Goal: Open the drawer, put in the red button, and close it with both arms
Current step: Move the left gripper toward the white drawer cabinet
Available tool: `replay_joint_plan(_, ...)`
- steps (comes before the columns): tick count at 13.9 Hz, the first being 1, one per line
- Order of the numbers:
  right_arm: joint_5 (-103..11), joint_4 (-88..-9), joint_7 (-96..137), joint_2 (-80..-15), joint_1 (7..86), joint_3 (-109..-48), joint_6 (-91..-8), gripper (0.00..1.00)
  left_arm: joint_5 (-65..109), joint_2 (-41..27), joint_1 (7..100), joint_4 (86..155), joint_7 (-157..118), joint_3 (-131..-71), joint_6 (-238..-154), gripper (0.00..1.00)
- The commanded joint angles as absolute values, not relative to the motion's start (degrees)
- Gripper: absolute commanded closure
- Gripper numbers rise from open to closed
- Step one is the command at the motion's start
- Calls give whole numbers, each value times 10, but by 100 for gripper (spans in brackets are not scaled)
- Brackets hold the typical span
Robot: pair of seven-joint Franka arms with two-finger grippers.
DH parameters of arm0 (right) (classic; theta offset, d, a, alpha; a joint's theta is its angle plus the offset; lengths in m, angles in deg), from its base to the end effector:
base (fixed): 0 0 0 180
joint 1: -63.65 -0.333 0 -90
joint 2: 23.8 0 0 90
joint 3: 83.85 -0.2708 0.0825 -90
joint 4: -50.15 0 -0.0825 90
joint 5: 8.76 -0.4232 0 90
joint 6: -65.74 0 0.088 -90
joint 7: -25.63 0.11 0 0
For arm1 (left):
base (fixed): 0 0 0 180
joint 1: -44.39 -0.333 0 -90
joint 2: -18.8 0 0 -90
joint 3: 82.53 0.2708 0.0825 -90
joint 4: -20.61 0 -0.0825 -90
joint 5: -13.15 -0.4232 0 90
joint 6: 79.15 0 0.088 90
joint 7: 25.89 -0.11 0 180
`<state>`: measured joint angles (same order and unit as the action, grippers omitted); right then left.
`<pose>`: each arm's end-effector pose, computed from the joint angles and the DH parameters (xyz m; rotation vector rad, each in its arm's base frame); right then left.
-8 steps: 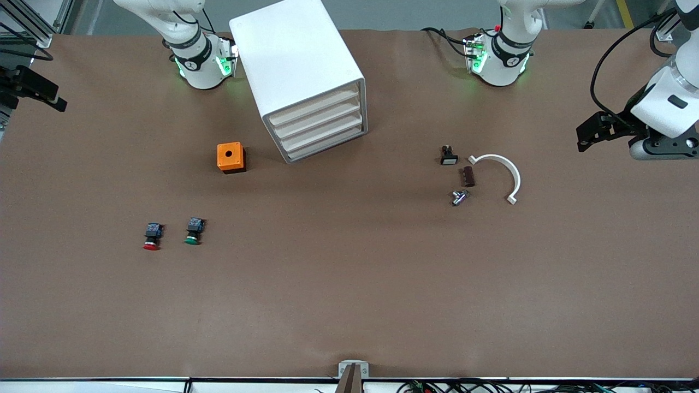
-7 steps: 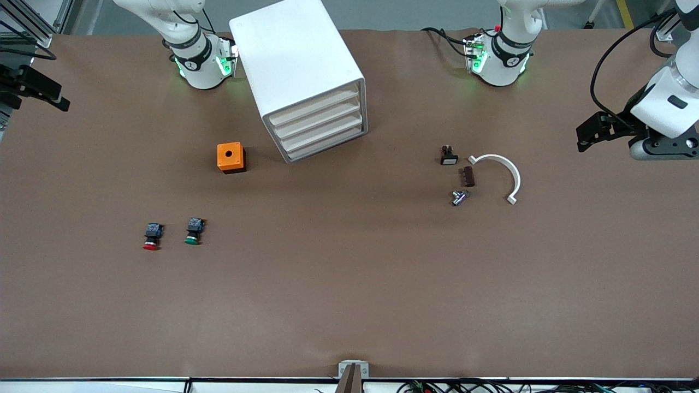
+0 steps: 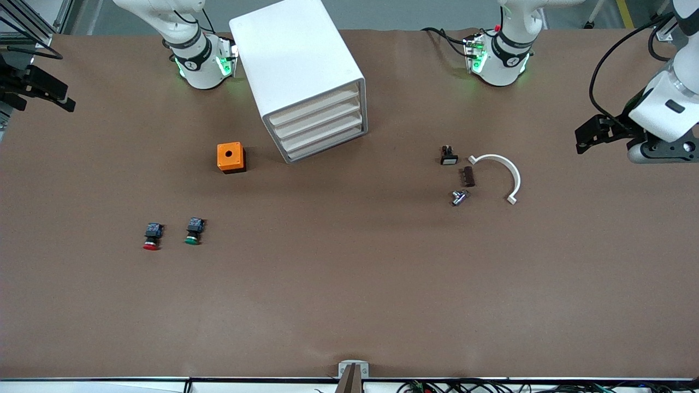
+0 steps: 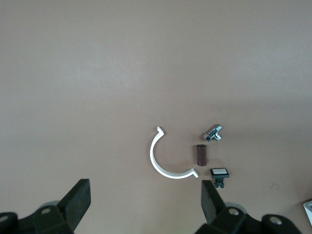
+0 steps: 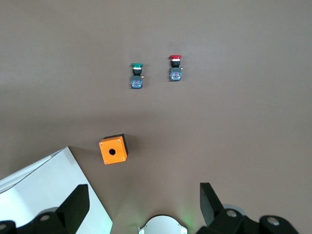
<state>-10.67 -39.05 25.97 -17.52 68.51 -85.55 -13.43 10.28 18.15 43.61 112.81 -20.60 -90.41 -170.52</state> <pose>0.5423 -0.0249 0.6297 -3.1074 0.0873 0.1007 0.5936 -0.0681 0.5522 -3.0900 0.0517 0.0314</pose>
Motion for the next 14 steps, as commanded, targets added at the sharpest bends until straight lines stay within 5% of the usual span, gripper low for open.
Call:
replay_joint_plan(1, -109, -391, 253, -169, 687, -853, -154, 0, 95, 134, 437, 1110, -201, -906, -1698, 0)
replay_joint_plan(14, -97, -420, 225, -161, 711, -847, -173, 0, 143, -90, 533, 1105, 280, -916, -1785, 0)
